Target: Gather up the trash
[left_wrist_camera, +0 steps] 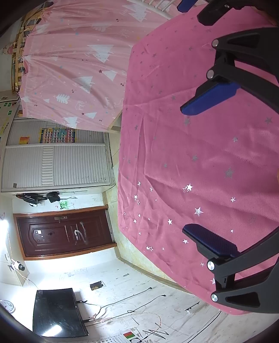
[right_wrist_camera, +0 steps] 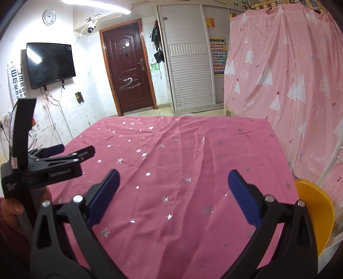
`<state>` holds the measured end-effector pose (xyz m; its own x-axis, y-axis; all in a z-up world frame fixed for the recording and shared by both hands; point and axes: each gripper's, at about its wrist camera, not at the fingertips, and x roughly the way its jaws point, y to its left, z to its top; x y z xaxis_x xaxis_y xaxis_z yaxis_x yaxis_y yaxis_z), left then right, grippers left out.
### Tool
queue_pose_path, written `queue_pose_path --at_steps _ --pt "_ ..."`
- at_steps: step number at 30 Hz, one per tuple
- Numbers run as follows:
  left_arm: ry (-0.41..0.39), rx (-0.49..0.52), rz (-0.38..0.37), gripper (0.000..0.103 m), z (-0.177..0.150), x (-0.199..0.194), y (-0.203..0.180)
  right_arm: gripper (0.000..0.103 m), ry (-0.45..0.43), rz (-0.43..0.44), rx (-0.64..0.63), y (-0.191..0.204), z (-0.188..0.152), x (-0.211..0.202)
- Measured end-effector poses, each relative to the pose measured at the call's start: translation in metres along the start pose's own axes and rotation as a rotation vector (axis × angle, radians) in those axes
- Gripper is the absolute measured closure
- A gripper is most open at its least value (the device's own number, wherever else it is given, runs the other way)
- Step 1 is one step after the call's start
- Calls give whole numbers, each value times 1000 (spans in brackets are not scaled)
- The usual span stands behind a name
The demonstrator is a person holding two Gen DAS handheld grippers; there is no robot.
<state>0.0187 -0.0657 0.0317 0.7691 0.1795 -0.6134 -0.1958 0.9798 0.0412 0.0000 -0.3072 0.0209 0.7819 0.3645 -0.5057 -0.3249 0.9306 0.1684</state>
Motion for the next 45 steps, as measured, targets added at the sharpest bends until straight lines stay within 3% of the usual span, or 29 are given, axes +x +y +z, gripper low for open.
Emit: queue_pose_path --at_steps 45 --pt "13 0 -4 9 -1 3 5 6 6 2 -2 1 0 0"
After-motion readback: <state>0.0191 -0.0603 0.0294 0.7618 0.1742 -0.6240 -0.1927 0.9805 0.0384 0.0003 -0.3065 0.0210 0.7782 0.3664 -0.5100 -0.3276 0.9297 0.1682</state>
